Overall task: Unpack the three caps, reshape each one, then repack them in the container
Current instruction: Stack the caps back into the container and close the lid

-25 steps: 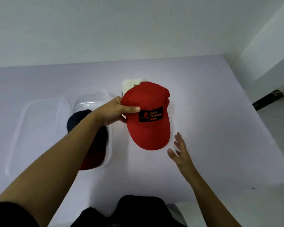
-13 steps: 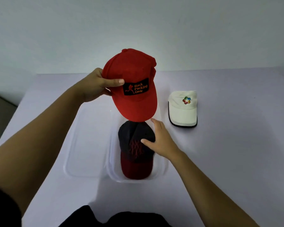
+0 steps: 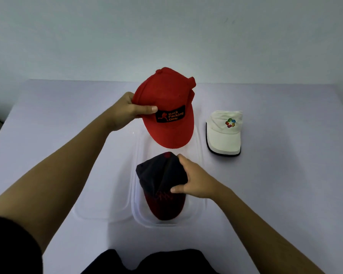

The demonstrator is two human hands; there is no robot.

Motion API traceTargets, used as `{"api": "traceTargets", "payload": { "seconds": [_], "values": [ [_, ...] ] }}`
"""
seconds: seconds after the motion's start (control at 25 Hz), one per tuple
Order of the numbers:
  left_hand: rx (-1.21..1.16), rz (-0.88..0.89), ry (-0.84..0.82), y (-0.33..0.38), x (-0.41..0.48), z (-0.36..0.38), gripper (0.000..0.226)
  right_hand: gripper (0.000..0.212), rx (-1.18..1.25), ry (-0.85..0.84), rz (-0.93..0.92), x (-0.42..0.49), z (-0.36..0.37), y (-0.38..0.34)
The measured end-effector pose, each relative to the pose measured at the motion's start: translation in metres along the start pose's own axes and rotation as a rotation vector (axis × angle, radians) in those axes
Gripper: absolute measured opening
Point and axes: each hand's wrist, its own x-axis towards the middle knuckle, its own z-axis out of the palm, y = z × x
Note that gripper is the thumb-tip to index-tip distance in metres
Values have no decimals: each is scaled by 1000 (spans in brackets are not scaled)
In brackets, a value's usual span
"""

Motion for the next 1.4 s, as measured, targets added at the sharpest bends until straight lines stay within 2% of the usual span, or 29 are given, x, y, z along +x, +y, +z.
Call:
{"api": "traceTargets", "payload": {
  "seconds": [0.08,0.12,0.24,0.28,0.36,0.44,0.56,0.68,0.8,0.84,0.96,1.04,1.16,1.28,1.32,1.4],
  "values": [
    [92,-102,-80,-11,0,6,56,71,-3,20,-52,-7,4,-1],
    [160,-156,-125,-18,-2,10,50,71,-11,34,-63,-9,5,0],
    [303,-283,-239,-37,-14,23,7,69,-6,55,-86,-13,7,1],
    [314,-307,-266,-43,-18,26,4,68,-14,53,-93,-13,9,1],
    [278,-338,-265,-54,-25,28,14,63,-36,82,-102,-14,12,3],
    [214,-353,-240,-60,-31,31,15,61,-1,171,-107,-14,14,8],
    [232,-371,-224,-64,-37,40,19,67,86,217,-130,-13,17,16],
    [192,-420,-209,-66,-39,43,27,68,-34,238,-103,-8,18,22],
    [80,-457,-187,-71,-39,38,14,67,-66,344,-46,-5,9,25],
    [52,-463,-171,-72,-40,37,4,71,-29,354,-21,-4,6,24],
    [25,-486,-174,-73,-39,37,19,105,-40,356,46,2,-1,23],
    [33,-501,-178,-71,-38,40,6,121,-142,304,60,5,-6,24],
    [29,-510,-188,-68,-36,43,20,131,-179,224,87,9,-12,26],
    [43,-535,-183,-70,-33,44,36,125,-248,238,131,10,-18,28],
    [66,-536,-192,-69,-33,44,34,117,-281,229,150,10,-19,29],
    [227,-503,-199,-68,-31,44,14,96,-331,222,178,11,-23,31]
  ]
}}
